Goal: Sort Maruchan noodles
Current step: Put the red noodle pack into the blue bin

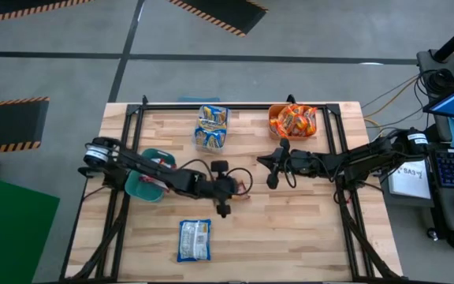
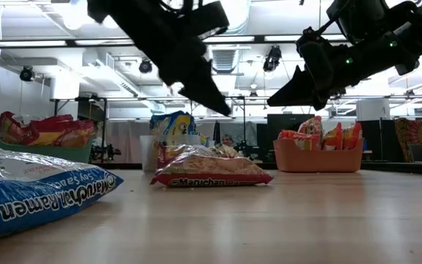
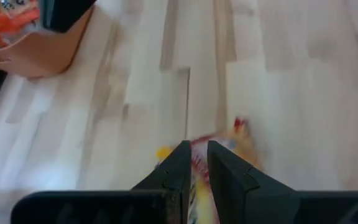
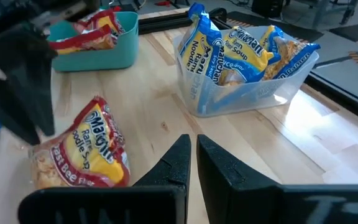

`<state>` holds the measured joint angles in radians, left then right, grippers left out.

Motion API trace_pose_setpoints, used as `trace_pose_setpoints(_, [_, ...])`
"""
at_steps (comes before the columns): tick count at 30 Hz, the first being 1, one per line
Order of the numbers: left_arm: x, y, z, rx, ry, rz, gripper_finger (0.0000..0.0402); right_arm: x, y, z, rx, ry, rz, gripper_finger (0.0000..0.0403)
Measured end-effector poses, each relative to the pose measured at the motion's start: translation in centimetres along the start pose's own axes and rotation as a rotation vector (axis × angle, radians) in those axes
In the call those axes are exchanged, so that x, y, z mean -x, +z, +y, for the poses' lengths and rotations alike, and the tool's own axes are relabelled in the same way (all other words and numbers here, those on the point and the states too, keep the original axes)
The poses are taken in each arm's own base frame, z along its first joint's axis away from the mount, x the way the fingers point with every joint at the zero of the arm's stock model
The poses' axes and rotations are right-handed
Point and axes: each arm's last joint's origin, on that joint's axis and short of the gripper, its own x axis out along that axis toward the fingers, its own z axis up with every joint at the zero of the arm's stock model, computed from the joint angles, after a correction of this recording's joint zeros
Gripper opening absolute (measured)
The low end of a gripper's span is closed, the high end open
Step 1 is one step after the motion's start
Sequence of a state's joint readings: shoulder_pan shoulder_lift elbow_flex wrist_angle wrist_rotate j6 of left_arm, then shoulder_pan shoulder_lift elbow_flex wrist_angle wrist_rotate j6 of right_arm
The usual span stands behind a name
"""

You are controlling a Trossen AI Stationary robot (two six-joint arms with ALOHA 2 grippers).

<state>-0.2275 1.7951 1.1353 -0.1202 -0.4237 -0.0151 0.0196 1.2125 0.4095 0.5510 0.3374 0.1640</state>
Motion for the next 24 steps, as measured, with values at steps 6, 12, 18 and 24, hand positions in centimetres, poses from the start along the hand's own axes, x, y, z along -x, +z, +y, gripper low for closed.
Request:
trace_pose_setpoints(6, [2.3, -0.2, 1.0, -0.023, -0.020, 0.119, 0.0036, -0.1, 0.5, 0.1, -0.060, 0.003, -0.012, 0.0018])
trace_pose_setpoints(12, [3.7, -0.5, 1.5, 0.145, -0.012, 0.179, 0.0037, -0.4, 1.3, 0.5, -0.214, 0.033, 0.064, 0.0018])
trace_pose_setpoints(18, [4.4, -1.6, 1.4, 0.103, 0.057, 0.255, 0.0053, -0.9, 1.4, 2.4, -0.188, 0.311, 0.164, 0.0018])
trace_pose_setpoints(24, [4.2, -1.4, 1.5, 0.051, 0.119, 0.199, 0.0091, -2.6, -0.7, 4.0, -0.128, 0.311, 0.160, 0.0018])
